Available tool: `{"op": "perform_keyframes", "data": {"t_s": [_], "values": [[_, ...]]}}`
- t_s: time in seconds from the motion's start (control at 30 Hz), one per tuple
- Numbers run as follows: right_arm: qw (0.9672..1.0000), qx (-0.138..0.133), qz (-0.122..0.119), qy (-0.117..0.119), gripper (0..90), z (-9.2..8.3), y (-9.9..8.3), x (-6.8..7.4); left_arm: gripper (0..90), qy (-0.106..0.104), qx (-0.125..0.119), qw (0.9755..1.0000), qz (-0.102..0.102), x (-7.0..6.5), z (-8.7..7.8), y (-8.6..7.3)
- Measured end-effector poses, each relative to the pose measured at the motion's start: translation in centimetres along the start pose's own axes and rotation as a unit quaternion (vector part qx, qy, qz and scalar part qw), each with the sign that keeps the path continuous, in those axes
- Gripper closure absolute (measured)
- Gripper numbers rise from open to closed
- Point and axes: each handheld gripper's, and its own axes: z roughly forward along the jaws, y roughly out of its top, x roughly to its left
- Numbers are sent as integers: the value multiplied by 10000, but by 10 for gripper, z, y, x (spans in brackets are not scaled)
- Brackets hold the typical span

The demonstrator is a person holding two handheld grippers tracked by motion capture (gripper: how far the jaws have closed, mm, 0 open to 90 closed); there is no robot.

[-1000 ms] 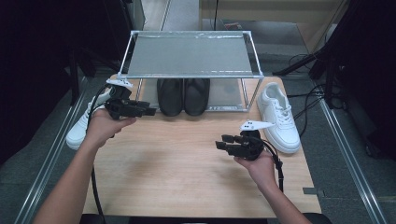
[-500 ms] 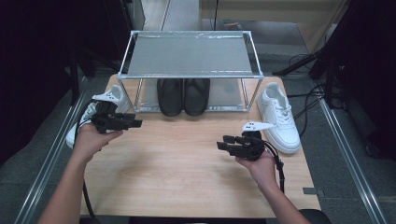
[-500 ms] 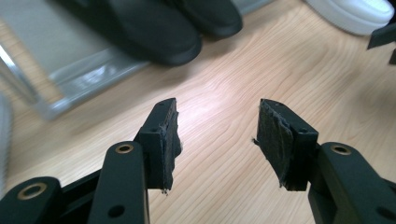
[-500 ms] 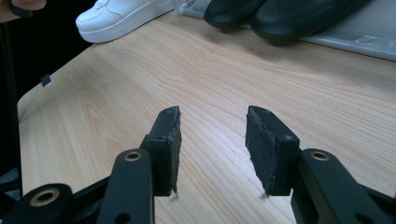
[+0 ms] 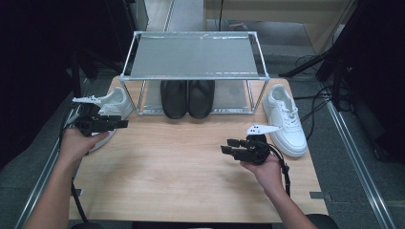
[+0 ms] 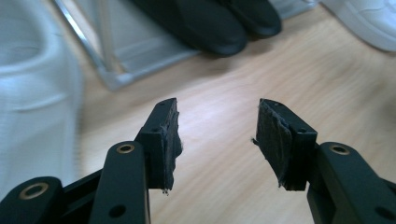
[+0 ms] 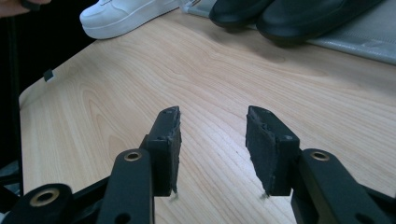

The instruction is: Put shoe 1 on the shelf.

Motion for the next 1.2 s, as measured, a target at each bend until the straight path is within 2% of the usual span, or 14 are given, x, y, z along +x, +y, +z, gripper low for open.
{"op": "perform_keyframes", "data": {"t_s": [0.17,0.4,0.5,0.6,0.7,0.77,0.87,1.03,1.13,1.2], "values": [[10000,24,-71,-26,564,-1,0,2,498,87,-34,9997,-230,26,-4,12],[10000,36,-54,43,553,-3,-4,2,498,242,-6,9993,-299,52,-3,22],[10000,30,-24,21,553,-5,-6,3,501,306,-101,9988,-373,64,-8,25],[10000,31,8,-10,552,-9,-9,1,511,414,-43,9984,-393,75,-8,27],[10000,10,-6,-7,551,-12,-11,1,520,420,-135,9979,-468,88,-8,24],[10000,1,-5,-11,549,-14,-12,1,521,466,-94,9974,-547,96,-6,21],[10000,10,32,-51,548,-16,-13,0,521,499,-4,9970,-589,103,-1,18],[9999,25,65,-102,547,-15,-15,-2,559,356,171,9975,-578,107,14,13],[9999,32,70,-139,546,-16,-15,-3,620,218,322,9974,-601,109,24,8],[9998,63,30,-196,545,-16,-16,-3,695,165,317,9979,-540,108,26,6]]}}
